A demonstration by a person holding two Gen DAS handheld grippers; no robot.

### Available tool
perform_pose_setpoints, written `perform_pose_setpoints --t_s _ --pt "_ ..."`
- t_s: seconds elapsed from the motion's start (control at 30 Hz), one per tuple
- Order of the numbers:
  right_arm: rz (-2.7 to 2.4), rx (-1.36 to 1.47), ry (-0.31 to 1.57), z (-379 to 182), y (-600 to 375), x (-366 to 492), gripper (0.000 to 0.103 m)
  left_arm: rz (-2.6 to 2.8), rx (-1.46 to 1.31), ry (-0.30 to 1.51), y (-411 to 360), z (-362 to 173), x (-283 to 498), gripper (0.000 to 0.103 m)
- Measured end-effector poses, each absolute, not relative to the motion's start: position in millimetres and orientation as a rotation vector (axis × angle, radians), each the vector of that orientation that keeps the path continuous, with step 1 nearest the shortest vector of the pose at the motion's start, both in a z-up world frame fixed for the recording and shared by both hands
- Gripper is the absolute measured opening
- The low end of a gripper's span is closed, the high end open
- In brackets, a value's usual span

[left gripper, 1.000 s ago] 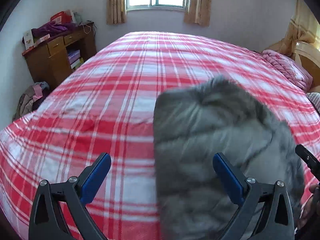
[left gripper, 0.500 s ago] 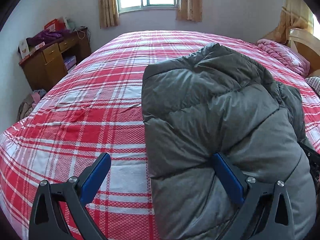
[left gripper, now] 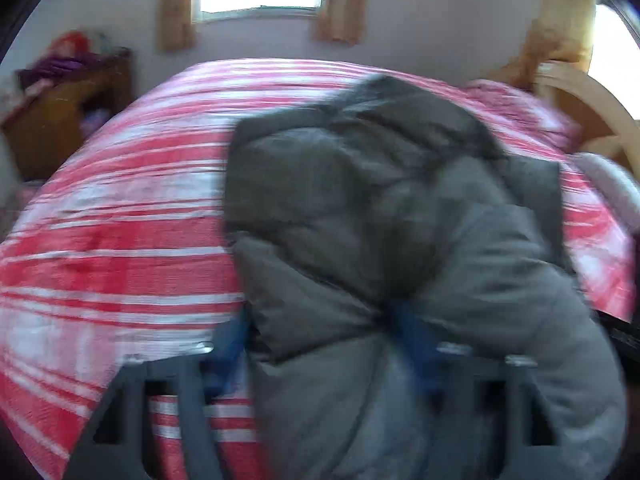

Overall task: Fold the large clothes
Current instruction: 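Grasp the grey jacket bundle with both grippers and lift it up, then hold the lifted jacket bundle up with both grippers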

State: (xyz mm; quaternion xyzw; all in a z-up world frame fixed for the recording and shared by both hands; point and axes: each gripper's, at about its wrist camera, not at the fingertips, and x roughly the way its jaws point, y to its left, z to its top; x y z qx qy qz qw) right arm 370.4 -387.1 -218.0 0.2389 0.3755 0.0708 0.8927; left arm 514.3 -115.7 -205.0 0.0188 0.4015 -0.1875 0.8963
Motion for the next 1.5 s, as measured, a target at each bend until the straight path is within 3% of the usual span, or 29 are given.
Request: perform_pose_setpoints --t_s 0.03,0.1,0.2,0.47,0.63,0.87,1.5 --pt "0.180 0.546 0.785 -220.3 -389.9 371.0 0.038 -0.377 0.099 0.816 -125.1 -201.5 509.1 0.051" --pt "0.216 0.605 0.786 -220.3 -394.3 372.0 0.028 -0.354 0.171 0.799 -135.1 -193.3 500.5 0.024" --pt "0.228 0.600 0.738 -210.3 -388.6 359.8 0.022 -0.353 0.138 0.768 -126.5 -163.7 484.1 0.018" --pt "0.331 0.621 0.592 -155.3 -353.7 306.2 0.020 -0.338 0.117 0.601 -57.4 -75.6 414.7 0.017" --pt "0.423 0.595 0.549 -119.7 -312.7 301.8 0.020 -0.283 0.079 0.574 -8.5 -58.5 395.7 0.017" --pt "0.515 0.528 0.562 -102.4 -252.6 310.1 0.020 -0.194 0.033 0.593 51.0 -65.5 379.9 0.017" --pt "0.583 0.436 0.682 -120.3 -173.2 349.4 0.020 -0.095 -0.031 0.663 134.7 -109.4 388.0 0.016"
